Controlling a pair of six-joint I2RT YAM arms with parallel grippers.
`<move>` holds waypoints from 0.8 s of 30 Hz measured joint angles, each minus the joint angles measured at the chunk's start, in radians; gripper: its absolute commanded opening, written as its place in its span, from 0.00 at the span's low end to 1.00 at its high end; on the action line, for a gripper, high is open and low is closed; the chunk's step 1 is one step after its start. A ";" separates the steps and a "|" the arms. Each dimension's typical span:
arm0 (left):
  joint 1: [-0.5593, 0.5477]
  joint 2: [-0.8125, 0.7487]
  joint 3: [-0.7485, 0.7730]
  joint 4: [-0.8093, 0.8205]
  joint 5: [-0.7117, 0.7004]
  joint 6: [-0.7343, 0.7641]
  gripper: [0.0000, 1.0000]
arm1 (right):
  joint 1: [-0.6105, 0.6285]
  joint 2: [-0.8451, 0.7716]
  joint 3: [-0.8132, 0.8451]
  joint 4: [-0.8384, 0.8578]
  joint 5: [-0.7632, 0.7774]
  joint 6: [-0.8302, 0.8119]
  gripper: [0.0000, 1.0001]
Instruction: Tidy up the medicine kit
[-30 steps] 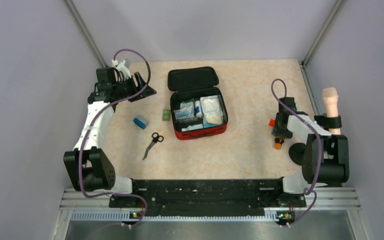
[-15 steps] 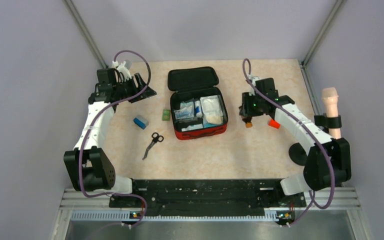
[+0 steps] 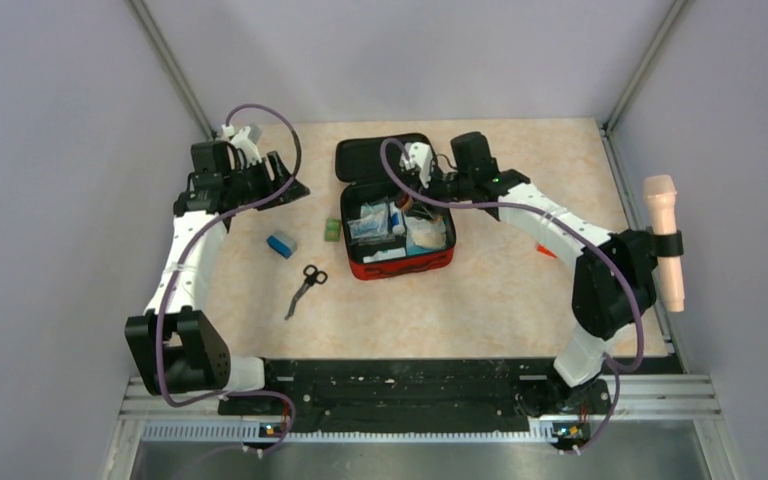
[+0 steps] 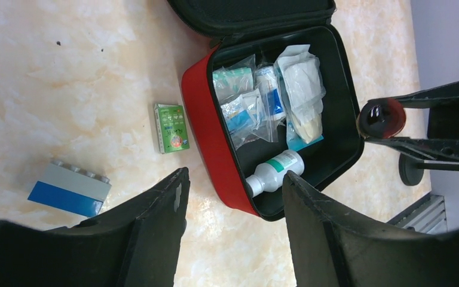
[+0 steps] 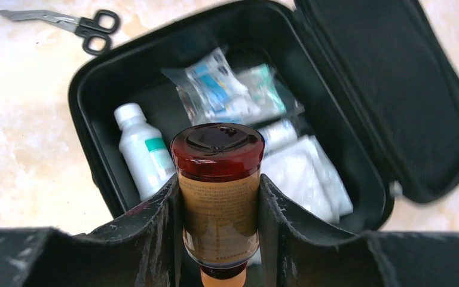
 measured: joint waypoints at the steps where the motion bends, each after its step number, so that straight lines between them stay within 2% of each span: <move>1: 0.000 -0.009 0.000 -0.001 -0.003 0.003 0.63 | 0.011 0.008 0.003 0.016 -0.026 -0.037 0.17; 8: 0.035 -0.041 -0.036 0.004 -0.002 -0.050 0.63 | 0.066 0.096 0.003 0.158 -0.171 -0.130 0.17; 13: 0.077 -0.041 -0.066 0.001 -0.011 -0.082 0.63 | 0.106 0.176 0.005 0.175 -0.212 -0.187 0.18; 24: 0.087 -0.063 -0.086 0.002 -0.018 -0.103 0.63 | 0.183 0.280 0.063 0.109 -0.099 -0.312 0.22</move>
